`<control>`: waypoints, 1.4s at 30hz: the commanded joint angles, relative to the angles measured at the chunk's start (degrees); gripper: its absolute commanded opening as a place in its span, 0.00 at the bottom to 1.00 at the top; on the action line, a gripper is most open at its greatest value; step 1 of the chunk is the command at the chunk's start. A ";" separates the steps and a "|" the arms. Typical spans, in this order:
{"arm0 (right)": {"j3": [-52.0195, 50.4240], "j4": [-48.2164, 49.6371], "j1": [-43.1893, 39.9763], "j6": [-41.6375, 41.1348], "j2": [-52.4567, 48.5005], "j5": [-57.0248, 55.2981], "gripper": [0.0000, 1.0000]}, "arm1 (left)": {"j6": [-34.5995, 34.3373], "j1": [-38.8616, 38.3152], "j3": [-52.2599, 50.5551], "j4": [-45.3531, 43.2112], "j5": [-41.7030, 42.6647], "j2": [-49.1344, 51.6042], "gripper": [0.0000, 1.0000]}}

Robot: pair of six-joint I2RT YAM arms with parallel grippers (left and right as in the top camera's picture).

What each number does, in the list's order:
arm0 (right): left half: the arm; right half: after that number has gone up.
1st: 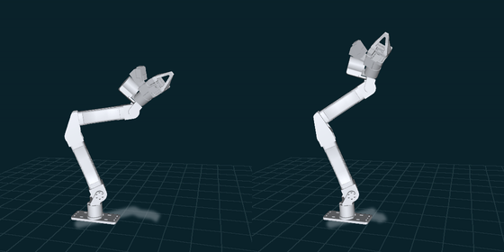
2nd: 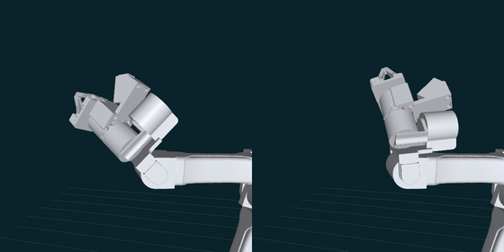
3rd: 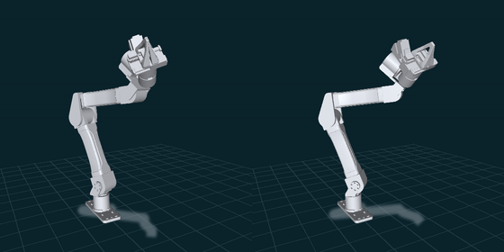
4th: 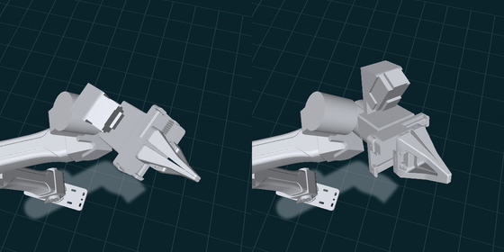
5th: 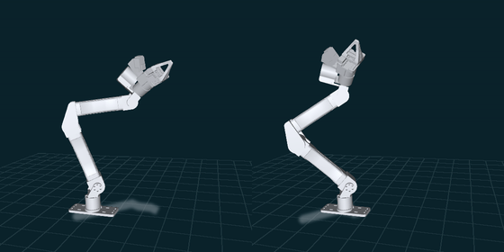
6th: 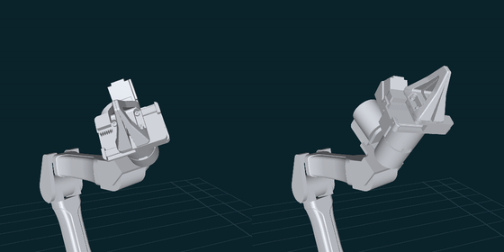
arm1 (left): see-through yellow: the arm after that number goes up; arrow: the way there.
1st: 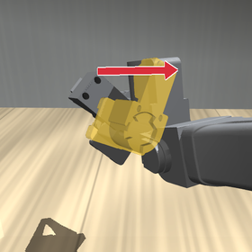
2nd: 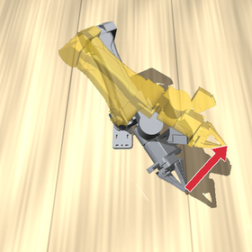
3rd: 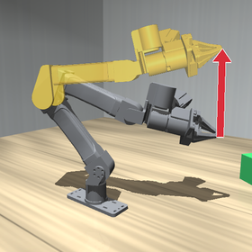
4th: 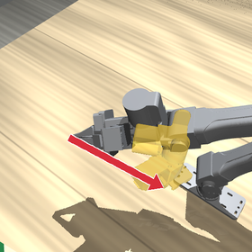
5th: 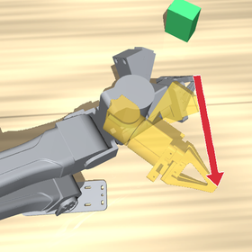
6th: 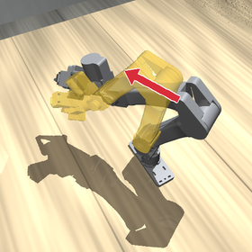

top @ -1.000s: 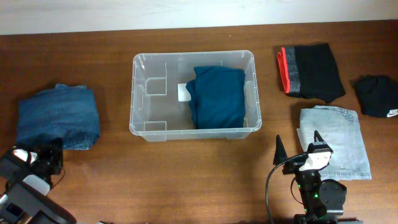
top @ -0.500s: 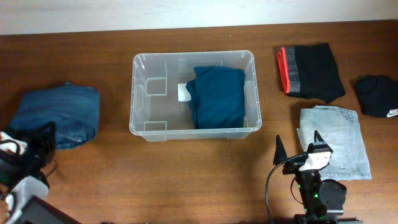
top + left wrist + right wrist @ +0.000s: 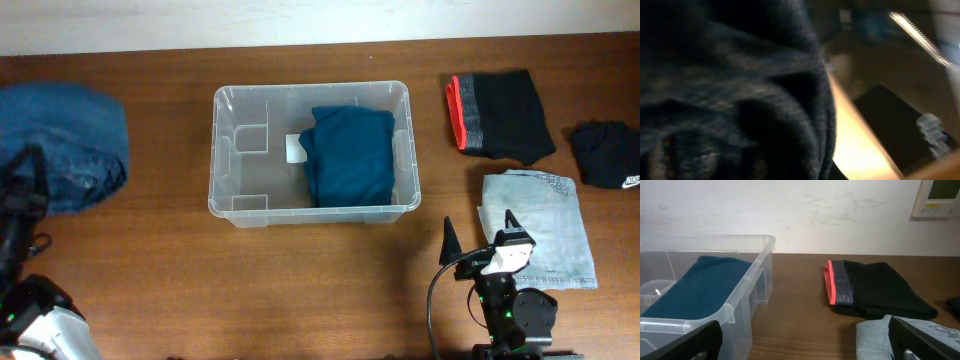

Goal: Pack container
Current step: 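Carry the blue jeans right and lower them into the container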

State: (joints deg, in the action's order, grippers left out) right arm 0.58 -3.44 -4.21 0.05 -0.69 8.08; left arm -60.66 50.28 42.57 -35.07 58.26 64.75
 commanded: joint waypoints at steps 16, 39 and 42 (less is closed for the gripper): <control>-0.26 -0.26 -0.37 0.13 0.50 0.35 0.99 | -15.58 -26.27 5.70 -11.21 11.47 -1.86 0.01; -0.26 -0.26 -0.37 0.13 0.50 0.33 0.99 | -14.36 -47.65 30.34 -10.84 29.31 30.58 0.01; -0.26 -0.26 -0.37 0.13 0.50 0.33 0.98 | -14.38 -48.54 34.03 -8.61 31.91 34.01 0.01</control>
State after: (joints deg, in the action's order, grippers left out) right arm 0.58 -3.44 -4.21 0.05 -0.69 8.08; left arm -76.53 2.55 72.42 -43.94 86.35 96.82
